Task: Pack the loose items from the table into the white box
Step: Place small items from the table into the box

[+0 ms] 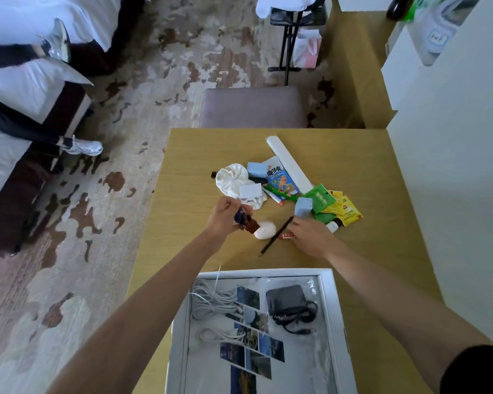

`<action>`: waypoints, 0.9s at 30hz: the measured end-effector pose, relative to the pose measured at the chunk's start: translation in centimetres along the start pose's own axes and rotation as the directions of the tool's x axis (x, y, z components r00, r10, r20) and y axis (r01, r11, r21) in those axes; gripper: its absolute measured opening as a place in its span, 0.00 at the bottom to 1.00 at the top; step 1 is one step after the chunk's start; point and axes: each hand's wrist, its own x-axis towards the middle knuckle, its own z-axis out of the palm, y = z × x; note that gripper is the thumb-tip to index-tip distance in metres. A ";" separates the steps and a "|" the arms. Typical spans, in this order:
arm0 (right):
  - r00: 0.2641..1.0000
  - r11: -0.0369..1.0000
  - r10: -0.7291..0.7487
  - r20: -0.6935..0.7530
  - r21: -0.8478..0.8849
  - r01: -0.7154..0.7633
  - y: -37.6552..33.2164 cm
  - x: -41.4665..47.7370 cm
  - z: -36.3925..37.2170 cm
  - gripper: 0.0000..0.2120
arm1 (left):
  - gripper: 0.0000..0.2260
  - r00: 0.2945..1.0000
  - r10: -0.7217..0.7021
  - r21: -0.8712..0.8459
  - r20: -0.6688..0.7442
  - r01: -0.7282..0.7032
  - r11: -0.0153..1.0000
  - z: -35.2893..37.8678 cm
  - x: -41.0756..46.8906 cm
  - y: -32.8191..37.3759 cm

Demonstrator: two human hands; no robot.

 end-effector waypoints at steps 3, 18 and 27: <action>0.999 0.989 0.034 0.019 0.142 -0.036 -0.3 -0.2 -1.0 0.08 | 0.06 0.998 -0.056 -0.220 -0.039 0.046 0.974 -0.2 -0.9 1.2; 0.996 0.548 -0.077 -0.053 0.832 0.087 -7.1 -9.2 -9.5 0.12 | 0.08 0.994 0.086 -0.344 -0.068 -0.104 0.933 -0.4 -12.4 2.4; 0.994 0.736 -0.049 0.094 0.676 -0.028 -10.3 -13.0 -6.1 0.01 | 0.08 0.993 0.118 0.389 0.018 -0.116 0.914 2.1 -18.1 -3.8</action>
